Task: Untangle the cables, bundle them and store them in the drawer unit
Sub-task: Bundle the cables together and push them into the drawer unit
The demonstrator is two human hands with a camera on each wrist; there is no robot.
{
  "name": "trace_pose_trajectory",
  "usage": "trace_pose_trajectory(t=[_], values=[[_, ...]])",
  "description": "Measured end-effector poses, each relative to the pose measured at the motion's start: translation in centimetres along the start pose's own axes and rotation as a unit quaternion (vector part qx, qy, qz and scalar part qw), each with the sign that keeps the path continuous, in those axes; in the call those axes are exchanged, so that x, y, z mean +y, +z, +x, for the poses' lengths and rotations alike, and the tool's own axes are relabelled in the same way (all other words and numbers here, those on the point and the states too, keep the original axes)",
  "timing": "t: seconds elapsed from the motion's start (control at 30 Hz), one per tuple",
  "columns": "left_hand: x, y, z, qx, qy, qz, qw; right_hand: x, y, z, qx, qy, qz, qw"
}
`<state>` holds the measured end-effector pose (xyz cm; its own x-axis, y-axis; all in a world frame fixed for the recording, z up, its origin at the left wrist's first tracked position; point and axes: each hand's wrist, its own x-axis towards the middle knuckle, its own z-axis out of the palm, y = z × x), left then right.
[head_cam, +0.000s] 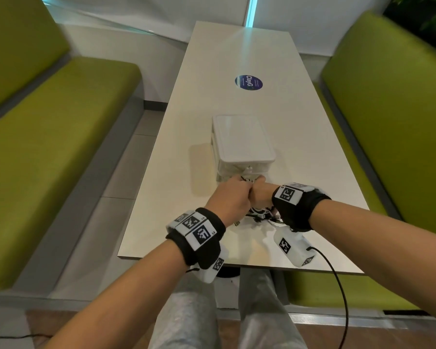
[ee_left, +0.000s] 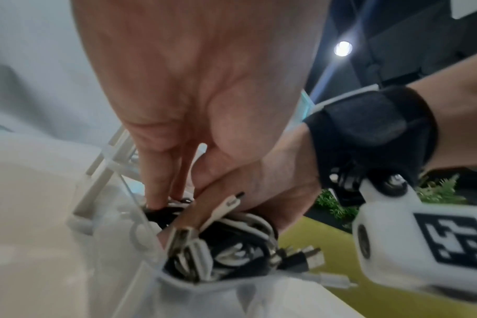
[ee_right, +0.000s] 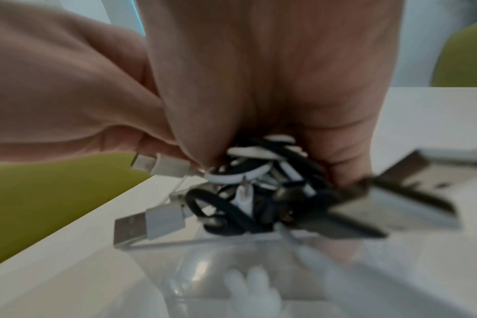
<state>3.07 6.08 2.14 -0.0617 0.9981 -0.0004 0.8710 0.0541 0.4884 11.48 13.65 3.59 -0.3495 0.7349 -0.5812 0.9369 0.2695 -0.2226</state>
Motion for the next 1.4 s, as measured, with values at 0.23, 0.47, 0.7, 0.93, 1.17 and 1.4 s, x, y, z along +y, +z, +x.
trace_pose_trajectory(t=[0.23, 0.47, 0.7, 0.93, 1.17, 1.4], values=[[-0.7, -1.0, 0.1, -0.07, 0.032, -0.011, 0.997, 0.5, -0.3, -0.3, -0.051, -0.012, 0.079, 0.996], [0.0, -0.7, 0.6, -0.121, 0.026, 0.04, 0.992, 1.8, -0.5, -0.7, -0.129, -0.042, 0.187, 0.973], [0.8, -0.4, 0.7, -0.181, -0.008, 0.059, 0.982, 4.1, -1.6, -1.7, -0.213, -0.112, 0.187, 0.953], [1.9, 0.2, 0.8, -0.183, -0.01, 0.118, 0.976, 5.2, 0.0, -0.6, -0.106, -0.134, 0.181, 0.969], [1.8, 3.9, 1.6, -0.148, -0.094, 0.154, 0.972, 6.3, 0.6, 0.0, 0.011, -0.189, 0.109, 0.976], [1.9, 3.5, 1.8, -0.139, -0.072, 0.217, 0.964, 7.1, 1.3, -0.9, 0.017, -0.228, 0.156, 0.961]])
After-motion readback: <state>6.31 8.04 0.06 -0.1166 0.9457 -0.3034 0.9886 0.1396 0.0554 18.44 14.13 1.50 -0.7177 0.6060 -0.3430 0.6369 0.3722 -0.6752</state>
